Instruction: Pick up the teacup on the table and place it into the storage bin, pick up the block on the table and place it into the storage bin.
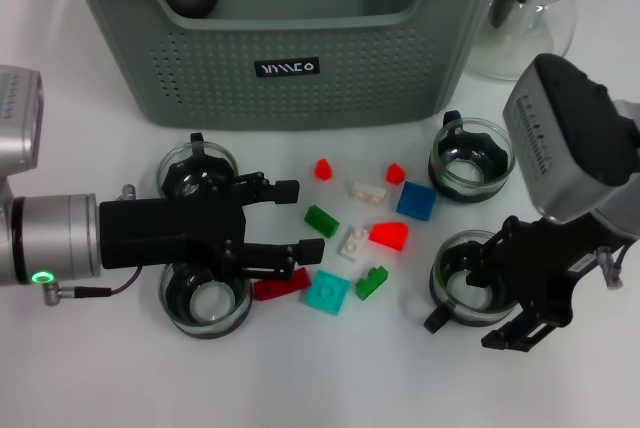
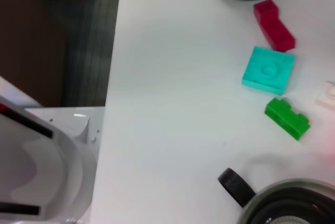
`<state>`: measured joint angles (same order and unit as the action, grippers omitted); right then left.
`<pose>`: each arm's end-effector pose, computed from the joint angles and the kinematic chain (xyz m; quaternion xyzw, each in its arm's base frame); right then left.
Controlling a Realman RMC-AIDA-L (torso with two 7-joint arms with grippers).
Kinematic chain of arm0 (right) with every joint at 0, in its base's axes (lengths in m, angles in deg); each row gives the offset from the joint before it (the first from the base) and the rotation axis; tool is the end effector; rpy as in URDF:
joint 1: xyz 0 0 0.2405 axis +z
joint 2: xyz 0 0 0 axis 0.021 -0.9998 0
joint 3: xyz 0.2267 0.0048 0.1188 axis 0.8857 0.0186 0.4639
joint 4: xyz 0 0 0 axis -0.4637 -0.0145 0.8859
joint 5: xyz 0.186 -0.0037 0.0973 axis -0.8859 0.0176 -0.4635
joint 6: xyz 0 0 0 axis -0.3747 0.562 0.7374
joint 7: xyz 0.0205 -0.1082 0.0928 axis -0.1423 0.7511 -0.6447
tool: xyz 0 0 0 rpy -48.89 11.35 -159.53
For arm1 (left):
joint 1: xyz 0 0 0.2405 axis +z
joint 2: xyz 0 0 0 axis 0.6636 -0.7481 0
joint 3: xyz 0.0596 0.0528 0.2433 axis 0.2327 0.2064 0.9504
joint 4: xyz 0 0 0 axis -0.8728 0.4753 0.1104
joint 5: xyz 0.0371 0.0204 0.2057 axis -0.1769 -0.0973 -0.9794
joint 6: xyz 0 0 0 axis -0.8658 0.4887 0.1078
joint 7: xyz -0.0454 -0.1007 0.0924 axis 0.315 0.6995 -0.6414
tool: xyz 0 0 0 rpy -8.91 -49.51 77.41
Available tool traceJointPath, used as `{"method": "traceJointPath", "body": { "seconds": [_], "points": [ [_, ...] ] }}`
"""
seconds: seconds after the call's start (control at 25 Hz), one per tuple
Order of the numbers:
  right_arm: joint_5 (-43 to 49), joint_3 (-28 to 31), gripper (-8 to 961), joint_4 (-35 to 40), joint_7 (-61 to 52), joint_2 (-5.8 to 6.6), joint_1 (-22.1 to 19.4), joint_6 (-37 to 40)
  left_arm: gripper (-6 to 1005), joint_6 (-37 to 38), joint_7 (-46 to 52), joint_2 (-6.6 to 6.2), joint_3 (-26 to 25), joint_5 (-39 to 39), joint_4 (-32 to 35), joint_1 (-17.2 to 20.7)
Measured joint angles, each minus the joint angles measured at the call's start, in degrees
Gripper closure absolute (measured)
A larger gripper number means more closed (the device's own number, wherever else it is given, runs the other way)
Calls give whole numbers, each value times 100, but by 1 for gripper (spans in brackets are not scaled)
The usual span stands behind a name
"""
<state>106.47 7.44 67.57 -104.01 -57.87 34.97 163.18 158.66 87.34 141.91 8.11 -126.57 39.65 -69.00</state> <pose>0.1949 0.3095 -0.0397 0.9745 -0.0259 0.2049 0.0871 -0.2708 0.2710 -0.0390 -0.9296 -0.2319 -0.2826 0.0477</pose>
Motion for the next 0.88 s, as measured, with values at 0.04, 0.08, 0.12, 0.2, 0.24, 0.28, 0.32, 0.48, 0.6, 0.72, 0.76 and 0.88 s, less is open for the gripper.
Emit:
{"method": "traceJointPath", "body": {
  "seconds": [0.04, 0.08, 0.12, 0.2, 0.24, 0.28, 0.32, 0.48, 0.6, 0.72, 0.76, 0.88],
  "points": [
    [0, -75, 158, 3, -33, -1, 8, -26, 110, -12, 0, 0, 0, 0, 0, 0],
    [0, -151, 190, 7, -65, -3, 14, -46, 110, -34, -1, -1, 0, 1, 0, 4],
    [1, -255, 221, 10, -107, -6, 17, -76, 110, -34, -1, -1, 0, 1, 0, 4],
    [17, -441, 284, 41, -200, -9, 18, -120, 110, -43, -18, 2, 0, 0, 0, 15],
    [36, -543, 307, 59, -262, -9, 17, -156, 110, -45, -28, 4, 0, 1, 0, 20],
    [63, -638, 329, 73, -335, -10, 16, -186, 110, -45, -35, 4, 0, 1, 0, 23],
    [96, -729, 352, 85, -415, -10, 15, -239, 110, -45, -39, 3, 0, 1, 0, 26],
    [258, -1032, 442, 117, -669, -9, 16, -407, 110, -45, -43, -5, 0, 1, 0, 34],
    [295, -1122, 509, 141, -797, -9, 17, -416, 110, -45, -44, -13, 0, 1, 0, 48],
    [298, -1119, 611, 148, -904, -10, 35, -377, 110, -45, -44, -21, 0, 1, 0, 53],
    [299, -1109, 650, 151, -929, -10, 40, -365, 110, -45, -44, -23, 0, 1, 0, 53],
    [289, -1082, 768, 157, -959, -9, 46, -314, 110, -44, -44, -33, 1, 1, 0, 53]
  ]
}}
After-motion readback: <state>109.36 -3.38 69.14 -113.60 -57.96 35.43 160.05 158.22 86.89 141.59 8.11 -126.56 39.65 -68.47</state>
